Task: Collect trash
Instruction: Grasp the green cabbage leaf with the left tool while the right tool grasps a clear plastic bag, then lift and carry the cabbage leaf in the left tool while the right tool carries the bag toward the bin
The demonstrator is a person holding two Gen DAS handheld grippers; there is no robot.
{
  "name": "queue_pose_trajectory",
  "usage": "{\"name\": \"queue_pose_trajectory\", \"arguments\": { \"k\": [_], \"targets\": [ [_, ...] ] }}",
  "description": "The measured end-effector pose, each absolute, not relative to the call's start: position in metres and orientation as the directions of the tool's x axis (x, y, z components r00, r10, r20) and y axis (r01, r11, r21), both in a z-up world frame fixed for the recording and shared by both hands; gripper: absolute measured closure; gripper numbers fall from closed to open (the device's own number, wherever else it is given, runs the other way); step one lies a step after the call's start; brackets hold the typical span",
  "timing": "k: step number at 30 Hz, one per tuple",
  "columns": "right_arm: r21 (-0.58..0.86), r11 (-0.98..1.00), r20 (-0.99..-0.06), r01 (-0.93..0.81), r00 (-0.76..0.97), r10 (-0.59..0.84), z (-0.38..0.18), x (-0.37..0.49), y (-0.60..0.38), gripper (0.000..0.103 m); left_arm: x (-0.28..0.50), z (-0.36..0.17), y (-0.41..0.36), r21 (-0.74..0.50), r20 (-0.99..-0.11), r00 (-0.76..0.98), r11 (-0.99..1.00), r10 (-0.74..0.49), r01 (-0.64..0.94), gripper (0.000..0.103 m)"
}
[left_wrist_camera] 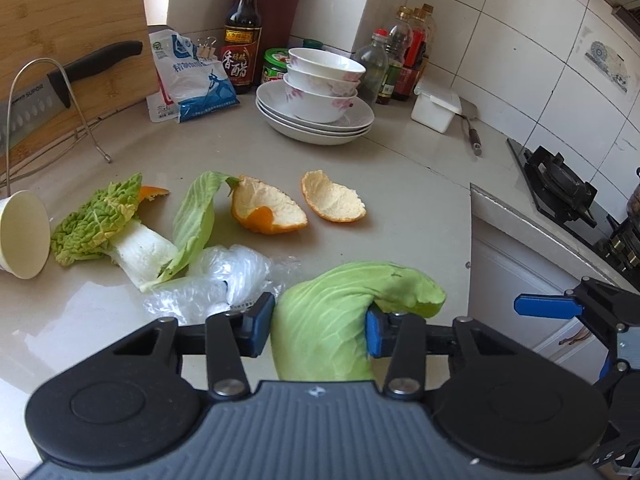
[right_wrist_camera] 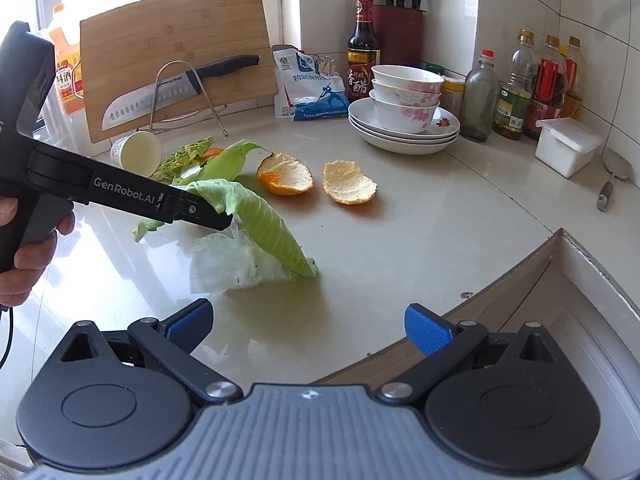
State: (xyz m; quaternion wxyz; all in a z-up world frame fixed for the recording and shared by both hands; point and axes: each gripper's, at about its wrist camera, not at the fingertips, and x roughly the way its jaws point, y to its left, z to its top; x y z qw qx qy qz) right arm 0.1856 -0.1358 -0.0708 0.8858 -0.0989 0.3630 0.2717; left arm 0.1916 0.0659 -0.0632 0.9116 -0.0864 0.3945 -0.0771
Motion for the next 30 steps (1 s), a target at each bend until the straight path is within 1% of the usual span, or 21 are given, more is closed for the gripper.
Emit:
{"name": "queue_pose_trajectory", "arguments": {
  "k": [3, 5, 9, 11, 15, 17, 21, 23, 24, 30],
  "targets": [
    [0.022, 0.816, -0.704, -0.578, 0.570, 0.423, -0.080, 0.191, -0.126, 0.000, 0.189, -0.063, 0.071, -0.211, -0.705, 0.683, 0.976, -0.189, 0.052, 0.066],
    [0.028, 0.804, -0.712, -0.594, 0.553, 0.433, -0.087, 0.194, -0.120, 0.000, 0.187, -0.063, 0.072, -0.207, -0.704, 0.687, 0.977, -0.180, 0.043, 0.071],
    [0.049, 0.773, -0.726, -0.632, 0.509, 0.462, -0.097, 0.195, -0.109, 0.000, 0.184, -0.061, 0.074, -0.192, -0.701, 0.695, 0.981, -0.160, 0.032, 0.078],
    [0.061, 0.755, -0.726, -0.653, 0.490, 0.482, -0.099, 0.195, -0.103, 0.000, 0.182, -0.061, 0.076, -0.188, -0.700, 0.697, 0.982, -0.156, 0.031, 0.091],
    [0.078, 0.720, -0.724, -0.689, 0.458, 0.516, -0.104, 0.193, -0.091, 0.001, 0.181, -0.062, 0.080, -0.179, -0.703, 0.697, 0.984, -0.141, 0.018, 0.092],
    [0.062, 0.712, -0.733, -0.699, 0.452, 0.508, -0.108, 0.191, -0.084, 0.009, 0.181, -0.063, 0.082, -0.179, -0.706, 0.696, 0.984, -0.134, 0.008, 0.092],
    [0.047, 0.700, -0.745, -0.712, 0.442, 0.500, -0.110, 0.187, -0.082, 0.011, 0.179, -0.064, 0.084, -0.174, -0.712, 0.688, 0.984, -0.141, 0.022, 0.091],
    [0.039, 0.700, -0.754, -0.713, 0.439, 0.489, -0.112, 0.186, -0.083, 0.022, 0.178, -0.066, 0.084, -0.174, -0.718, 0.680, 0.984, -0.148, 0.031, 0.091],
    [0.030, 0.701, -0.758, -0.712, 0.441, 0.481, -0.113, 0.185, -0.084, 0.022, 0.178, -0.068, 0.084, -0.172, -0.723, 0.674, 0.984, -0.150, 0.034, 0.090],
    [-0.008, 0.695, -0.754, -0.719, 0.461, 0.468, -0.111, 0.178, -0.087, 0.038, 0.174, -0.074, 0.083, -0.159, -0.747, 0.646, 0.985, -0.160, 0.059, 0.087]
  ]
}}
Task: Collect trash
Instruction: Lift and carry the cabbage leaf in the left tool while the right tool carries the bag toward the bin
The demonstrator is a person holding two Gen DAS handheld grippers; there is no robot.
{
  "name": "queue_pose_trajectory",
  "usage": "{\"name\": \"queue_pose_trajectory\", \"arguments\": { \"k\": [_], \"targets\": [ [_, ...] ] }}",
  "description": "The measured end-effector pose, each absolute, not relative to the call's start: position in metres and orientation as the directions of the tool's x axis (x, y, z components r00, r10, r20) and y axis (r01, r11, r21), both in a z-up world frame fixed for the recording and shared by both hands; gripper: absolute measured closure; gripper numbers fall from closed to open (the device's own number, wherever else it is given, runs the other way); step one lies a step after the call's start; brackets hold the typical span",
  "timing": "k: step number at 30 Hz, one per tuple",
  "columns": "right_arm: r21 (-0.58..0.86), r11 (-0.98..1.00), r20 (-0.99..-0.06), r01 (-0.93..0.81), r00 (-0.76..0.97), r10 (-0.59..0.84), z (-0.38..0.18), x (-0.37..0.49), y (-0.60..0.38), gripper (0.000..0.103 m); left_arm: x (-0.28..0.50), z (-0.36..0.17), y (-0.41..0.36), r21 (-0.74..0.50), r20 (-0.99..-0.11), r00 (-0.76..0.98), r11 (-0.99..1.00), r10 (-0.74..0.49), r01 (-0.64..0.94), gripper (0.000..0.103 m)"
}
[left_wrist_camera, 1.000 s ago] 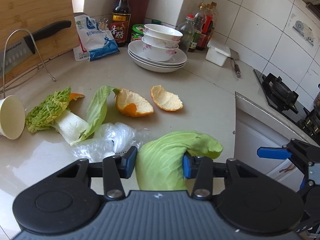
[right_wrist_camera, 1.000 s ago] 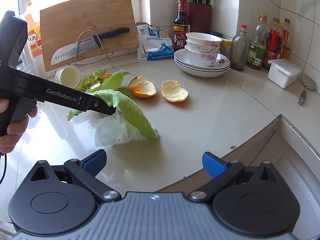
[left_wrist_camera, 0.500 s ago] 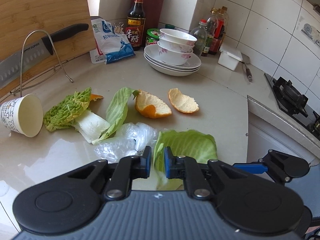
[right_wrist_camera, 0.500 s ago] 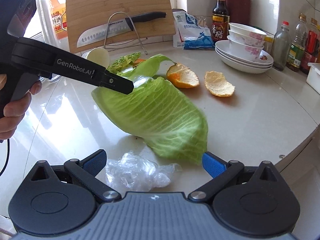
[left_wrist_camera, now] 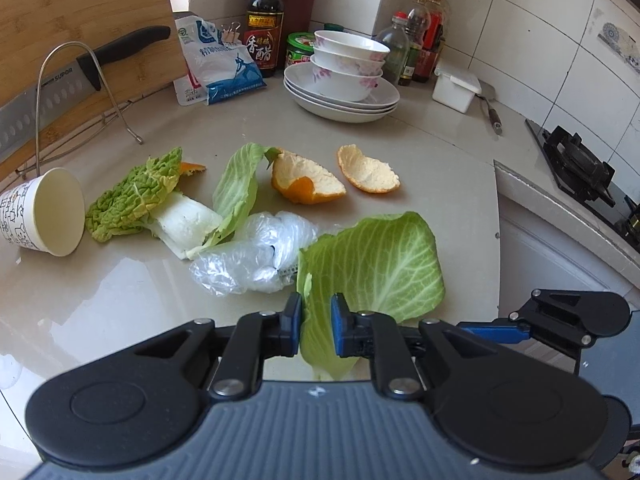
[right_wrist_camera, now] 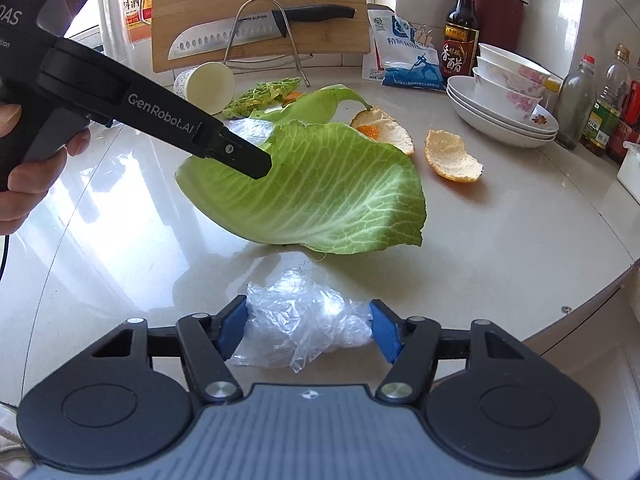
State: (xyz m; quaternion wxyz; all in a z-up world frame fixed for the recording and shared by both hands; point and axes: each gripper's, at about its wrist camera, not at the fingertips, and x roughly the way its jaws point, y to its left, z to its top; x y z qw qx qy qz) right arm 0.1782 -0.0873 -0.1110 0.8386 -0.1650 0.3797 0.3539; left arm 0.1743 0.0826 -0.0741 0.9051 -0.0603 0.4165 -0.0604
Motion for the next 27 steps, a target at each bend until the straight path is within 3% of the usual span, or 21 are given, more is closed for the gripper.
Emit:
{"name": "queue_pose_trajectory", "arguments": {
  "k": [3, 7, 12, 19, 27],
  "targets": [
    [-0.031, 0.693, -0.744, -0.721, 0.480, 0.466, -0.109, 0.175, -0.087, 0.043, 0.171, -0.078, 0.082, -0.154, -0.756, 0.634, 0.985, -0.164, 0.072, 0.075],
    [-0.029, 0.698, -0.741, -0.715, 0.484, 0.466, -0.107, 0.175, -0.088, 0.043, 0.172, -0.085, 0.082, -0.162, -0.764, 0.621, 0.984, -0.174, 0.076, 0.074],
    [-0.028, 0.714, -0.732, -0.699, 0.501, 0.462, -0.102, 0.174, -0.093, 0.043, 0.170, -0.096, 0.087, -0.209, -0.784, 0.590, 0.977, -0.193, 0.042, 0.079],
    [-0.040, 0.730, -0.728, -0.682, 0.520, 0.446, -0.100, 0.169, -0.097, 0.043, 0.163, -0.092, 0.086, -0.240, -0.770, 0.599, 0.970, -0.219, 0.046, 0.095],
    [-0.053, 0.743, -0.720, -0.667, 0.541, 0.435, -0.096, 0.161, -0.104, 0.043, 0.157, -0.079, 0.083, -0.205, -0.773, 0.602, 0.977, -0.198, 0.057, 0.096]
  ]
}}
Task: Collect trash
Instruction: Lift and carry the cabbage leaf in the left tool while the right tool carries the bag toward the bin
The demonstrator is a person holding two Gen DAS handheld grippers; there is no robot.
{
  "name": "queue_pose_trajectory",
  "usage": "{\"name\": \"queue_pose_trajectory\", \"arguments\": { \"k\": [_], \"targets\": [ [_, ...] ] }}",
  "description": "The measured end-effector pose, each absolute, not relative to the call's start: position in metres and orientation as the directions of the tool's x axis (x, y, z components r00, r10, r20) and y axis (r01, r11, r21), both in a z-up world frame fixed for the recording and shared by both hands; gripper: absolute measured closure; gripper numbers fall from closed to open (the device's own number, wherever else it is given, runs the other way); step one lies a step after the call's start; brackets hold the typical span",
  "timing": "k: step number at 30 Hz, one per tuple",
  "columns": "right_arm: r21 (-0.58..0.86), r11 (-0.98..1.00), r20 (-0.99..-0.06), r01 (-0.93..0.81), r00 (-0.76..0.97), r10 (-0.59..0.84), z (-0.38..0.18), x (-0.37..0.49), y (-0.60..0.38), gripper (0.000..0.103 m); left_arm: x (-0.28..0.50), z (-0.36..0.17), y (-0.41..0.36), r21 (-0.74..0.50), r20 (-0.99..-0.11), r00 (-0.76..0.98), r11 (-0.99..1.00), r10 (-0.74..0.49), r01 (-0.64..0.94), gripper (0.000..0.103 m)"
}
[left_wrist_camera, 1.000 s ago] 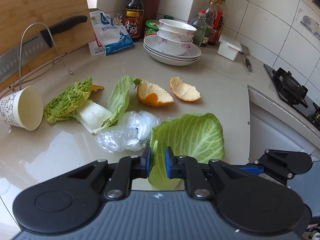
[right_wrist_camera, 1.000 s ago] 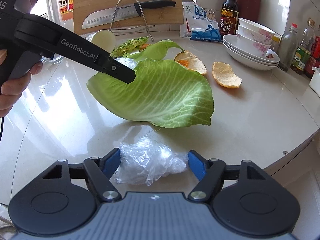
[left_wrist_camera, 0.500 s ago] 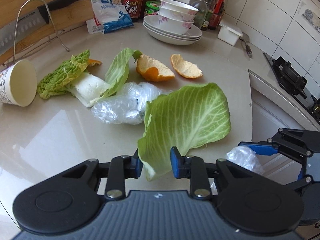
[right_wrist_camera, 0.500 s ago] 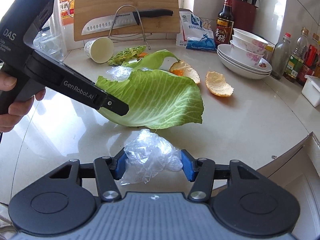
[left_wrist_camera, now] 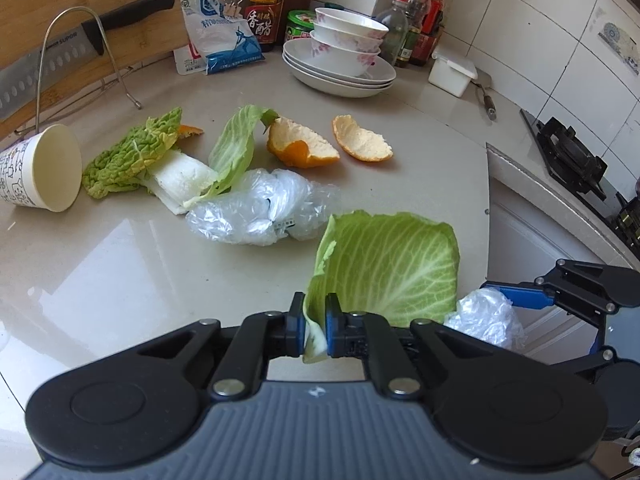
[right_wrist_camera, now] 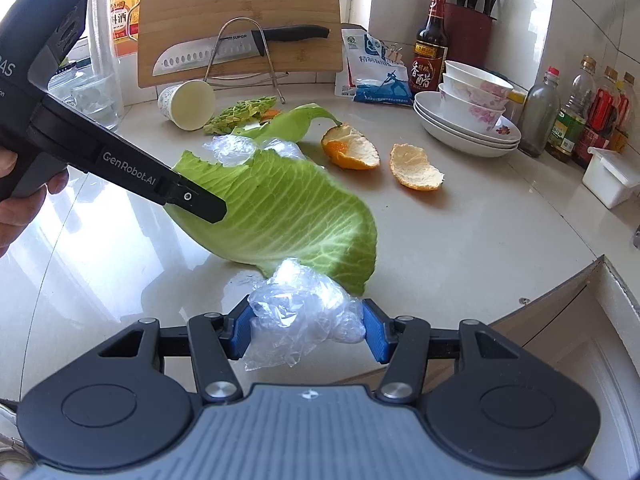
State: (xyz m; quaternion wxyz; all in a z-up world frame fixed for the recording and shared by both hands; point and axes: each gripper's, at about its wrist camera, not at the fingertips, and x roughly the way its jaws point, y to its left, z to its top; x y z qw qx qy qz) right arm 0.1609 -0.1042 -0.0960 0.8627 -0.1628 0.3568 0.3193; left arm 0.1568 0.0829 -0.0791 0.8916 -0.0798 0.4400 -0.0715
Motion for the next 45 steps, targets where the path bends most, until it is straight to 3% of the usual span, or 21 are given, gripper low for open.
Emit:
{"name": "queue_pose_trajectory", "arguments": {
  "k": [23, 24, 26, 28, 39, 41, 45],
  "targets": [
    [-0.059, 0.803, -0.715, -0.593, 0.587, 0.381, -0.089, 0.148, -0.141, 0.043, 0.158, -0.062, 0.070, -0.105, -0.816, 0.551, 0.982, -0.175, 0.156, 0.094],
    [-0.058, 0.805, -0.714, -0.591, 0.587, 0.380, -0.089, 0.149, -0.142, 0.043, 0.158, -0.063, 0.070, -0.100, -0.822, 0.545, 0.984, -0.166, 0.149, 0.092],
    [-0.056, 0.807, -0.714, -0.587, 0.589, 0.379, -0.090, 0.150, -0.143, 0.043, 0.154, -0.067, 0.071, -0.091, -0.824, 0.545, 0.985, -0.158, 0.148, 0.070],
    [-0.048, 0.808, -0.713, -0.587, 0.587, 0.383, -0.089, 0.151, -0.143, 0.043, 0.148, -0.071, 0.076, -0.103, -0.825, 0.544, 0.987, -0.154, 0.124, 0.063],
    [-0.043, 0.788, -0.714, -0.615, 0.570, 0.406, -0.089, 0.147, -0.137, 0.042, 0.118, -0.094, 0.105, -0.262, -0.826, 0.525, 0.964, -0.205, -0.037, 0.067],
    [-0.049, 0.782, -0.714, -0.621, 0.569, 0.407, -0.089, 0.145, -0.135, 0.042, 0.118, -0.096, 0.105, -0.275, -0.822, 0.528, 0.961, -0.212, -0.042, 0.080],
    [-0.054, 0.779, -0.713, -0.625, 0.570, 0.407, -0.087, 0.141, -0.133, 0.042, 0.117, -0.093, 0.106, -0.319, -0.797, 0.554, 0.947, -0.241, -0.047, 0.089]
  ]
}}
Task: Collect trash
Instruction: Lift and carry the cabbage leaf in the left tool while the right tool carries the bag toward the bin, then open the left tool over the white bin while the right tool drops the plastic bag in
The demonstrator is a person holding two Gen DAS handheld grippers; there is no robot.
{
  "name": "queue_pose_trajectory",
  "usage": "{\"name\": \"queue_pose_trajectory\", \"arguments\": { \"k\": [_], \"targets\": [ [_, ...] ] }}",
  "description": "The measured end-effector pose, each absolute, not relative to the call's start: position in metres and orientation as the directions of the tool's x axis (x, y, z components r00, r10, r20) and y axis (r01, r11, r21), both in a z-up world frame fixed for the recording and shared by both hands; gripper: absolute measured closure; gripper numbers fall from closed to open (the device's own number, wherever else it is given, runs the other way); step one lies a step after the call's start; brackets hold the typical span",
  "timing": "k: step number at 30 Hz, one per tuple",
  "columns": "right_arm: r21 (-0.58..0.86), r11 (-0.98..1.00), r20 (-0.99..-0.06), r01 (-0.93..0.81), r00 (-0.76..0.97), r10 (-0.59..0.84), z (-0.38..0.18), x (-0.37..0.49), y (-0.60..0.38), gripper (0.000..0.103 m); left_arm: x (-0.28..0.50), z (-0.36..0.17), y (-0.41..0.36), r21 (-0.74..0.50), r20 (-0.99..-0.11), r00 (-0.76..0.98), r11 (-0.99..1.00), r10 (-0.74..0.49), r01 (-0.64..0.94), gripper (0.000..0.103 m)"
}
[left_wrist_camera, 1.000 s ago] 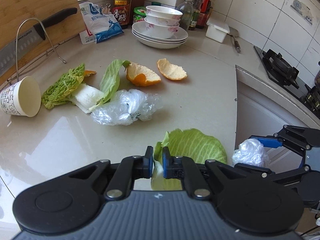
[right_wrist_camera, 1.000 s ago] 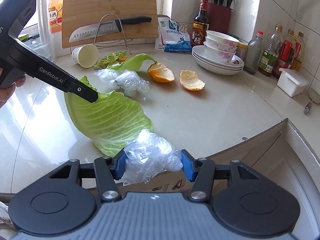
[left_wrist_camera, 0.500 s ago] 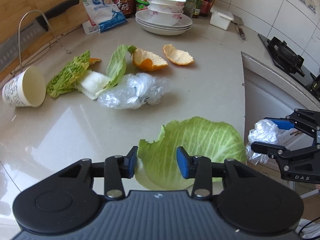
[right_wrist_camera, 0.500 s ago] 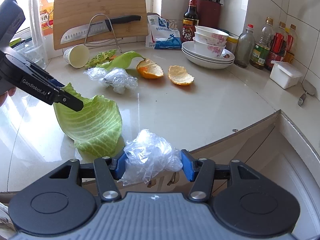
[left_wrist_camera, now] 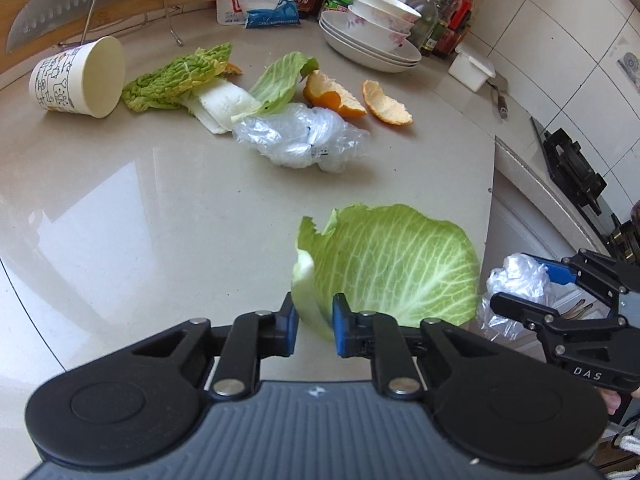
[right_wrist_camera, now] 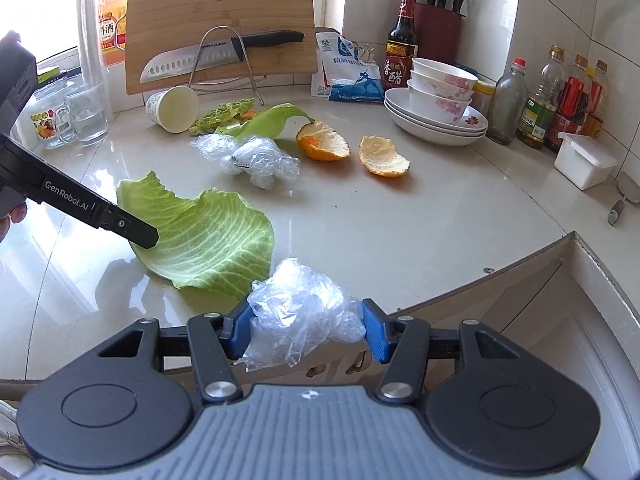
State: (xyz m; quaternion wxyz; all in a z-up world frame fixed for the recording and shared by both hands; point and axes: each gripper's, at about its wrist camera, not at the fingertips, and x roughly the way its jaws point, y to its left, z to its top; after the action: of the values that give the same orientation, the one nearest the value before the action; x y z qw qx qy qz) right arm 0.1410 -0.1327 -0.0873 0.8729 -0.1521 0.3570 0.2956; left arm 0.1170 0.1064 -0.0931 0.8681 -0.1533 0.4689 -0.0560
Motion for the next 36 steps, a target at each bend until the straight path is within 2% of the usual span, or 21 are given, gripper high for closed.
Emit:
{"name": "queue_pose_trajectory", "arguments": {
  "k": [4, 19, 31, 33, 35, 36],
  "targets": [
    [-0.064, 0.786, -0.714, -0.615, 0.578, 0.395, -0.087, 0.136, -0.136, 0.042, 0.119, -0.085, 0.101, -0.322, -0.783, 0.567, 0.947, -0.255, -0.020, 0.095],
    [-0.056, 0.893, -0.747, -0.446, 0.612, 0.258, -0.106, 0.134, -0.190, 0.042, 0.150, -0.058, 0.053, -0.224, -0.788, 0.546, 0.959, -0.283, 0.174, 0.096],
    [-0.080, 0.956, -0.792, -0.281, 0.600, 0.111, -0.143, 0.146, -0.246, 0.042, 0.179, -0.033, -0.006, -0.249, -0.742, 0.516, 0.890, -0.428, 0.381, 0.096],
    [-0.087, 0.963, -0.794, -0.256, 0.601, 0.088, -0.152, 0.153, -0.254, 0.038, 0.185, -0.034, -0.021, -0.253, -0.738, 0.499, 0.872, -0.454, 0.419, 0.096],
    [-0.090, 0.971, -0.804, -0.223, 0.591, 0.062, -0.161, 0.160, -0.261, 0.025, 0.191, -0.037, -0.037, -0.255, -0.735, 0.481, 0.852, -0.478, 0.457, 0.096],
    [-0.080, 0.974, -0.805, -0.214, 0.590, 0.063, -0.165, 0.162, -0.265, 0.024, 0.194, -0.040, -0.045, -0.253, -0.735, 0.473, 0.844, -0.485, 0.473, 0.096]
  ]
}}
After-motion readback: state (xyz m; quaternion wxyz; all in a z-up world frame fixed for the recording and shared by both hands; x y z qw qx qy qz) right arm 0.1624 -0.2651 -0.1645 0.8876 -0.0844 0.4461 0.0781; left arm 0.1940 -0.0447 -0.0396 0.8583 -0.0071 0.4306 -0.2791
